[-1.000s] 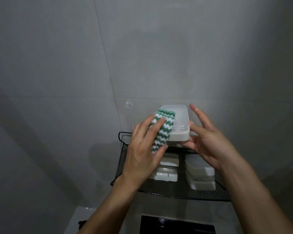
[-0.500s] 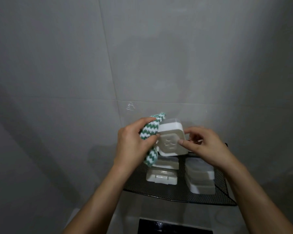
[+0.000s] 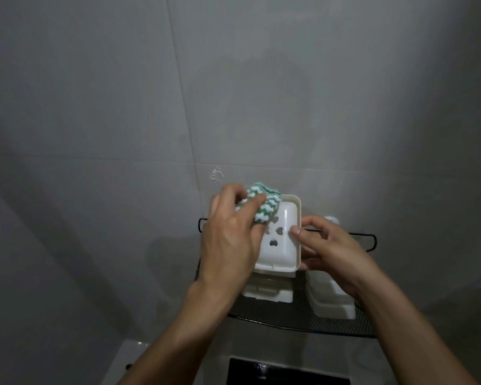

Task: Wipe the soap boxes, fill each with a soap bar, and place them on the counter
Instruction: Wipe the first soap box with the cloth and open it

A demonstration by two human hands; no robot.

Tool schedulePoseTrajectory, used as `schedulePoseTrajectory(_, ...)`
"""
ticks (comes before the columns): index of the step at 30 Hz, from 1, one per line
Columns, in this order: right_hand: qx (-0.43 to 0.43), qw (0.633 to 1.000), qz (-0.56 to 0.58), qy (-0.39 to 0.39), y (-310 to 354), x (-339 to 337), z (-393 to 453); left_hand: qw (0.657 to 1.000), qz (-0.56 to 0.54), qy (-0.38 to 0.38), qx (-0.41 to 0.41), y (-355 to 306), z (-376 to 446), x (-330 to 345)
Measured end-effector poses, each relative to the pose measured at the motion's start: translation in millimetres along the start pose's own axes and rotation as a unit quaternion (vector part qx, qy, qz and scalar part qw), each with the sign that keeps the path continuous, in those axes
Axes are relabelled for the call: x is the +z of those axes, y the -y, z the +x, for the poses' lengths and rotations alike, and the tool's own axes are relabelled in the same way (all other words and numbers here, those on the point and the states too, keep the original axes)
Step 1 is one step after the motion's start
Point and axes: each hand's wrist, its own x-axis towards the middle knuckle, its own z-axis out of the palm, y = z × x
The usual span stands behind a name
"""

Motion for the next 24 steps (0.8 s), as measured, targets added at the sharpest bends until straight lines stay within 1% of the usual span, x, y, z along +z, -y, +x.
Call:
schedulePoseTrajectory(2, -0.024, 1.0, 0.002, -0.007, 1.0, 5.0, 0.4, 0.999, 0.044, 0.027, -0.003, -5.5, -3.3, 5.1)
schedulePoseTrajectory(4, -0.044, 0.999, -0.003, -0.025, 1.3, 7.6, 0.8, 0.996, 0.071, 0.046, -0.024, -7.5, -6.0, 8.4)
schedulePoseTrajectory(7, -0.066, 0.997, -0.003, -0.028, 0.2, 7.6, 0.4, 0.995, 0.031, 0.073, -0.053, -10.1, -7.4, 10.2)
schedulePoseTrajectory(9, -0.068, 0.998, 0.005, -0.018, -0.7, 7.3, 0.5, 0.995, -0.015, 0.081, -0.05, -12.6, -4.9, 10.1)
schedulePoseTrajectory(12, -0.069, 0.998, 0.0, 0.004, -0.3, 5.0, 1.3, 0.995, -0.028, 0.097, -0.003, -17.0, -1.2, 8.8)
schedulePoseTrajectory(16, -0.072, 0.997, -0.023, 0.027, 2.4, -4.2, 0.7, 0.983, -0.003, 0.165, 0.081, -13.0, 5.0, 5.3)
schedulePoseTrajectory(19, -0.067, 0.996, -0.037, 0.044, 5.4, -12.9, 1.0, 0.971, 0.009, 0.206, 0.118, -6.4, 11.0, -0.3)
schedulePoseTrajectory(22, -0.057, 0.996, -0.019, 0.06, 7.7, -19.6, 3.0, 0.959, 0.009, 0.236, 0.159, -6.5, 12.8, -6.8)
schedulePoseTrajectory(24, -0.041, 0.996, -0.009, 0.077, 9.1, -21.4, 4.1, 0.958, 0.01, 0.24, 0.157, -6.8, 14.2, -7.9)
